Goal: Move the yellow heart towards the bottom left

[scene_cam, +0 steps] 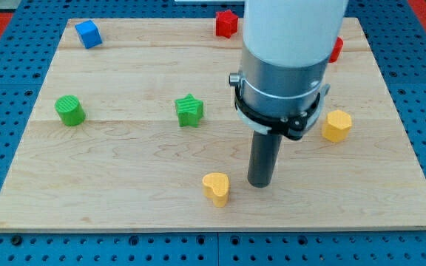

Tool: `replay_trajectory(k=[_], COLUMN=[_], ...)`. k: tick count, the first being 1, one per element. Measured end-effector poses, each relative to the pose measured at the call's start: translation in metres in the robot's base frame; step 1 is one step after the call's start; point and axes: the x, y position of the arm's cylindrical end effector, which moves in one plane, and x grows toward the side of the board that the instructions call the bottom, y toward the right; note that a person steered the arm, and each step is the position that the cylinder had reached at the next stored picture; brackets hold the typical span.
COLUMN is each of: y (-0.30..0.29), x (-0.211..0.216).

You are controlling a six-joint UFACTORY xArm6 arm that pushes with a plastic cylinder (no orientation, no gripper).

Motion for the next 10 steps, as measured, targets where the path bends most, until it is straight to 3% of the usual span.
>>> replay_trajectory(k=[2,3,4,5,7,8,10], y=[-0.096,-0.117,-0.099,-0.137,-0.182,-0.216,-0.169], x=[-0.005,0.006,0.027,0.030,-0.021,-0.019,0.025])
